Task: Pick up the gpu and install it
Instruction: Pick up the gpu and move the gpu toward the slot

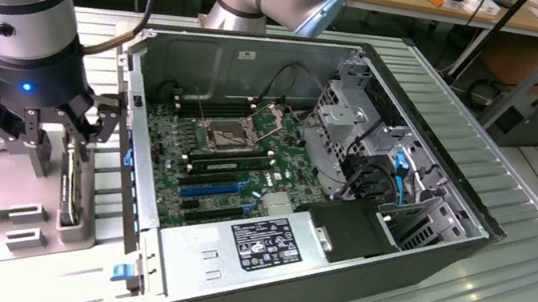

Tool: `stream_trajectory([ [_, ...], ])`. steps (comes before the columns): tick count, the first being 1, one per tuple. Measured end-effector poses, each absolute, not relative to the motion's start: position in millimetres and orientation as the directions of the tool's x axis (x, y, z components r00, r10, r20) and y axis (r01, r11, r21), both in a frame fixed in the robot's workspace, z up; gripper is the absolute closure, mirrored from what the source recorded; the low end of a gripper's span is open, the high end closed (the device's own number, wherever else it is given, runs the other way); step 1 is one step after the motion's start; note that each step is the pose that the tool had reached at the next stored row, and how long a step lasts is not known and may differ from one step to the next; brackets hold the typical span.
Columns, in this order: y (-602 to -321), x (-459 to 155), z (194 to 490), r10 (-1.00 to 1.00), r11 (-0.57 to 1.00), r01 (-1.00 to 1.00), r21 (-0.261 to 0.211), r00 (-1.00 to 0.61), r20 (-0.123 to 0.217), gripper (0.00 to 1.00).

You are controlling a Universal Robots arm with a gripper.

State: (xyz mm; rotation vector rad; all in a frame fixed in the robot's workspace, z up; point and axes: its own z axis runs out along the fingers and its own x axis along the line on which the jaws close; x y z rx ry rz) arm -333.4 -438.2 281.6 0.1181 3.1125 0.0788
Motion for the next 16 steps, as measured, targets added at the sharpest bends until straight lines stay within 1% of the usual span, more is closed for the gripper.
stream_trajectory([
  [16, -438.2, -333.4, 264.7, 0.076, 0.996, 0.075, 0.052, -0.997, -0.024, 0.52],
])
